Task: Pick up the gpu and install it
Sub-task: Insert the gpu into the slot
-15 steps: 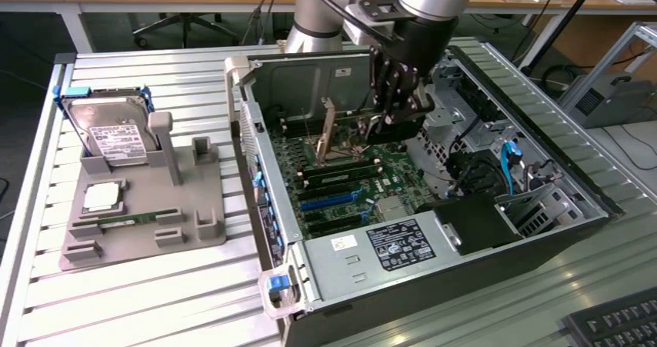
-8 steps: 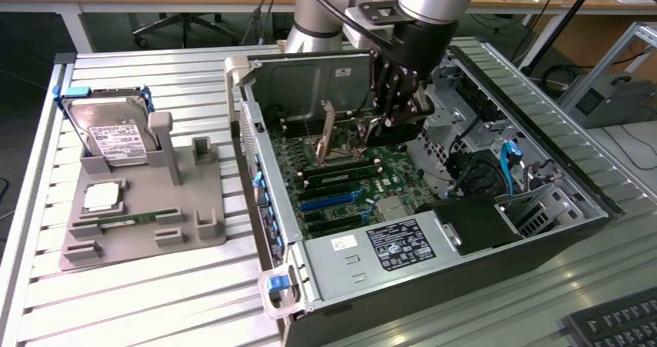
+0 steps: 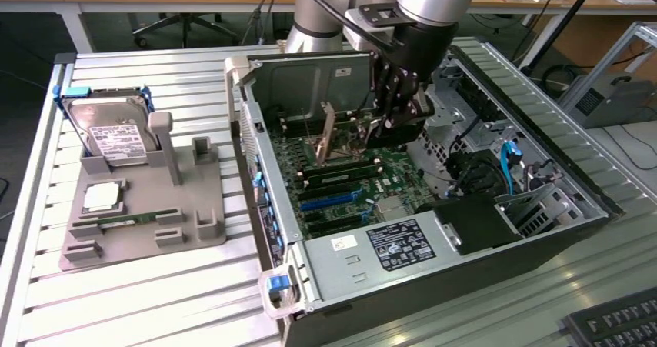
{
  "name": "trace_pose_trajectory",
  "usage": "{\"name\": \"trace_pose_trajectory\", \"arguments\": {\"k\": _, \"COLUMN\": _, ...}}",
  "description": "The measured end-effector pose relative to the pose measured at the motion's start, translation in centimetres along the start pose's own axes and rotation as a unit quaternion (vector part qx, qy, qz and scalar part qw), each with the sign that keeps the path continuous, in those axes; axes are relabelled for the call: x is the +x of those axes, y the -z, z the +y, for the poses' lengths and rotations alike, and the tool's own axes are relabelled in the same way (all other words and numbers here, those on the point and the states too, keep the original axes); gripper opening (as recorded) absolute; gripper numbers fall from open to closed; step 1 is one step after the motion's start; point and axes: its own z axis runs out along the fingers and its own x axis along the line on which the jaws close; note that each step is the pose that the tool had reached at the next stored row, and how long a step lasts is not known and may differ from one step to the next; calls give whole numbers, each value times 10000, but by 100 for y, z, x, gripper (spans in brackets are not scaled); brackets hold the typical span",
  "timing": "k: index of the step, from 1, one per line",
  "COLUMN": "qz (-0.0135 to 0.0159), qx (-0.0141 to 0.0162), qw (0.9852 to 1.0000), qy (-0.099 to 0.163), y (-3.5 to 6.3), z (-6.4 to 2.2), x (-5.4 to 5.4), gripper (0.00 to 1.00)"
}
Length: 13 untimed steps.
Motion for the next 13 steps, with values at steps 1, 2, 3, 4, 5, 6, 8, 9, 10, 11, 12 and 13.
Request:
{"name": "trace_pose_trajectory", "arguments": {"k": 1, "qz": 0, "qx": 0, "qw": 10000, "qy": 0, "y": -2, "z": 1, "x": 3, "gripper": 27}}
{"name": "trace_pose_trajectory", "arguments": {"k": 2, "qz": 0, "qx": 0, "qw": 10000, "qy": 0, "y": -4, "z": 1, "x": 6, "gripper": 27}}
{"name": "trace_pose_trajectory", "arguments": {"k": 3, "qz": 0, "qx": 0, "qw": 10000, "qy": 0, "y": -6, "z": 1, "x": 9, "gripper": 27}}
{"name": "trace_pose_trajectory", "arguments": {"k": 4, "qz": 0, "qx": 0, "qw": 10000, "qy": 0, "y": -8, "z": 2, "x": 11, "gripper": 27}}
{"name": "trace_pose_trajectory", "arguments": {"k": 5, "qz": 0, "qx": 0, "qw": 10000, "qy": 0, "y": -10, "z": 2, "x": 15, "gripper": 27}}
{"name": "trace_pose_trajectory", "arguments": {"k": 6, "qz": 0, "qx": 0, "qw": 10000, "qy": 0, "y": -12, "z": 3, "x": 18, "gripper": 27}}
{"name": "trace_pose_trajectory", "arguments": {"k": 8, "qz": 0, "qx": 0, "qw": 10000, "qy": 0, "y": -15, "z": 3, "x": 23, "gripper": 27}}
{"name": "trace_pose_trajectory", "arguments": {"k": 9, "qz": 0, "qx": 0, "qw": 10000, "qy": 0, "y": -17, "z": 4, "x": 26, "gripper": 27}}
{"name": "trace_pose_trajectory", "arguments": {"k": 10, "qz": 0, "qx": 0, "qw": 10000, "qy": 0, "y": -18, "z": 4, "x": 29, "gripper": 27}}
{"name": "trace_pose_trajectory", "arguments": {"k": 11, "qz": 0, "qx": 0, "qw": 10000, "qy": 0, "y": -20, "z": 4, "x": 31, "gripper": 27}}
{"name": "trace_pose_trajectory", "arguments": {"k": 12, "qz": 0, "qx": 0, "qw": 10000, "qy": 0, "y": -22, "z": 5, "x": 34, "gripper": 27}}
{"name": "trace_pose_trajectory", "arguments": {"k": 13, "qz": 0, "qx": 0, "qw": 10000, "qy": 0, "y": -24, "z": 5, "x": 37, "gripper": 27}}
